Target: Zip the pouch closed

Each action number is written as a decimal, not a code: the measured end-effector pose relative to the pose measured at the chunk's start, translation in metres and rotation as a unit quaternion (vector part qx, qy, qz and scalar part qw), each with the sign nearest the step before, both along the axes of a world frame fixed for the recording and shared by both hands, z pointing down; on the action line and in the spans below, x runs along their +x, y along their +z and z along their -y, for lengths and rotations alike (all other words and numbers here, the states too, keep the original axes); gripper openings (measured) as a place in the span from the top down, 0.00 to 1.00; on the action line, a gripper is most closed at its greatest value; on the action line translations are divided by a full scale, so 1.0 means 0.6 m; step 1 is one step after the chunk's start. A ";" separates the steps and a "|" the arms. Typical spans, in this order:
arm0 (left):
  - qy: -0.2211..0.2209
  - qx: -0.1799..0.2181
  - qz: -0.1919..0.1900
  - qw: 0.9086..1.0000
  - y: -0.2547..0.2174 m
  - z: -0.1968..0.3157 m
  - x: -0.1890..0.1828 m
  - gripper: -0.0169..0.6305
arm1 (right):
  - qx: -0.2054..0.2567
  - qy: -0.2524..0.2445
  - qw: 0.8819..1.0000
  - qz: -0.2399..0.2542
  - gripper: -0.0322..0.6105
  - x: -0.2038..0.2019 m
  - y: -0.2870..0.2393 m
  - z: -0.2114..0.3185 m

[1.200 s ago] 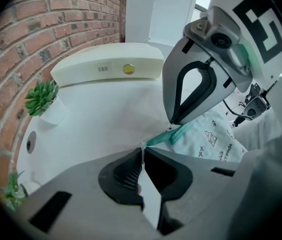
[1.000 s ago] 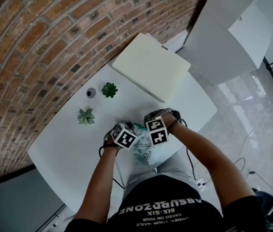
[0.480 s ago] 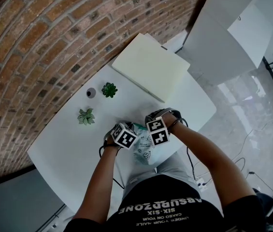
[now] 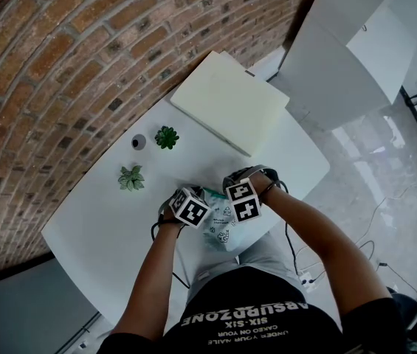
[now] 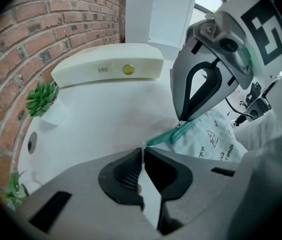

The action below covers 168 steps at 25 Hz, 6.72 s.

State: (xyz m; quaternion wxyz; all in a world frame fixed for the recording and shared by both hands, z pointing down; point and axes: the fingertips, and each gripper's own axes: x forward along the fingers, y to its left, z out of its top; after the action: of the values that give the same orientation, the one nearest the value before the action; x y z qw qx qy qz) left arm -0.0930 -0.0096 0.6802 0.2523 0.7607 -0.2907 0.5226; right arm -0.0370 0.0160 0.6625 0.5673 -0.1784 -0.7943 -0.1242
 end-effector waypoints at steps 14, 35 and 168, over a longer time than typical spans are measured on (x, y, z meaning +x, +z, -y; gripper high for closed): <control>0.000 0.005 0.006 1.000 0.002 -0.001 -0.001 0.94 | 0.014 -0.015 1.000 -0.009 0.95 0.015 0.000 -0.006; -0.006 0.003 0.008 1.000 0.002 0.000 0.000 0.94 | 0.014 -0.006 1.000 -0.008 0.95 0.029 -0.002 -0.009; -0.020 0.002 0.046 0.999 0.005 -0.009 -0.011 0.94 | -0.020 0.233 0.971 0.043 0.95 0.151 0.019 -0.044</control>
State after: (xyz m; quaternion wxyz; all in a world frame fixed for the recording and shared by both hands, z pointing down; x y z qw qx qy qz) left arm -0.0995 -0.0044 0.6834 0.2476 0.7306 -0.3179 0.5512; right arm 0.0533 0.0422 0.6739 0.5427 0.0055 -0.8397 0.0193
